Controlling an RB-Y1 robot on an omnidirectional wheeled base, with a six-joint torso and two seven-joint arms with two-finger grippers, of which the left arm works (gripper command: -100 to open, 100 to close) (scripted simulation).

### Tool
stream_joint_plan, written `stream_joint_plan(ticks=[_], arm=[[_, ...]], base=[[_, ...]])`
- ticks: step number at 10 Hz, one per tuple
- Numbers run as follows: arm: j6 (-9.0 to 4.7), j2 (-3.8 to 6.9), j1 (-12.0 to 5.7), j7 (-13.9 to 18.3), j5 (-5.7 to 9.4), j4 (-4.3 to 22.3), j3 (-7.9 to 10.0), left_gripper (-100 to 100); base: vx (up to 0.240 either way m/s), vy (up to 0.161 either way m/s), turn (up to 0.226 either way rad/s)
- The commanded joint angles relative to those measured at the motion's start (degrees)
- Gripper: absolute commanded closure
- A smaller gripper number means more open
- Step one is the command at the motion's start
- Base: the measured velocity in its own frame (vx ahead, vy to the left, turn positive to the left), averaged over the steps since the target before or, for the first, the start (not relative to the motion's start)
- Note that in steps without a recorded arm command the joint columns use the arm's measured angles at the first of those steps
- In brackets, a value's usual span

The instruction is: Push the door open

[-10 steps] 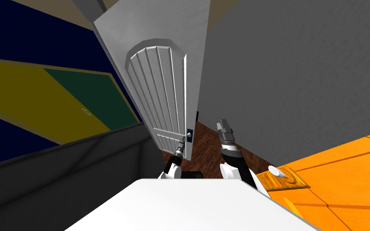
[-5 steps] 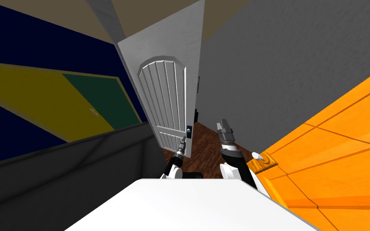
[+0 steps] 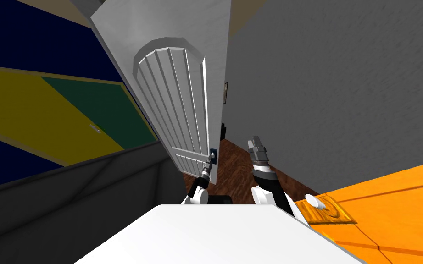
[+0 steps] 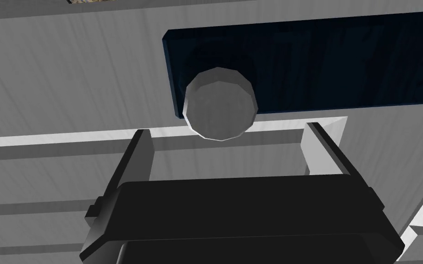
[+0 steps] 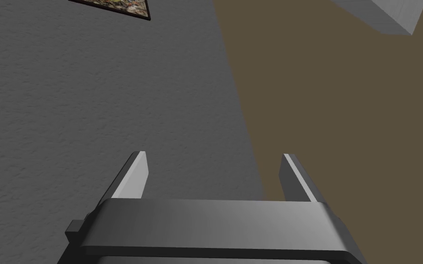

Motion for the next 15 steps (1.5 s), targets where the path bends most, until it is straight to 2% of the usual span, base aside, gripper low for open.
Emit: stream_joint_plan(ticks=[1, 2, 3, 4, 9, 10, 12, 15], arm=[[-0.01, -0.65, -0.65, 0.4, -0.42, 0.7, 0.57, -100], [-0.04, -1.07, -0.96, 0.6, -0.6, 1.0, 0.81, -100], [0.02, -0.8, -0.88, 0.5, -0.43, 0.9, 0.69, -100], [0.02, -0.8, -0.88, 0.5, -0.43, 0.9, 0.69, 100], [0.02, -0.8, -0.88, 0.5, -0.43, 0.9, 0.69, 100], [-0.42, -0.25, 0.1, -0.8, 0.15, 0.7, 0.68, 100], [-0.99, -0.27, 1.0, -2.2, 0.74, 0.4, 0.65, 100], [-1.99, -1.34, 2.58, -4.7, 1.77, -0.1, 0.59, 100]], base=[[0.214, -0.086, -0.027], [0.205, -0.047, -0.018], [0.08, -0.016, 0.0], [-0.01, -0.001, 0.005], [-0.016, 0.004, 0.0], [0.111, -0.042, 0.081], [0.165, -0.094, 0.135], [0.206, -0.1, 0.105]])
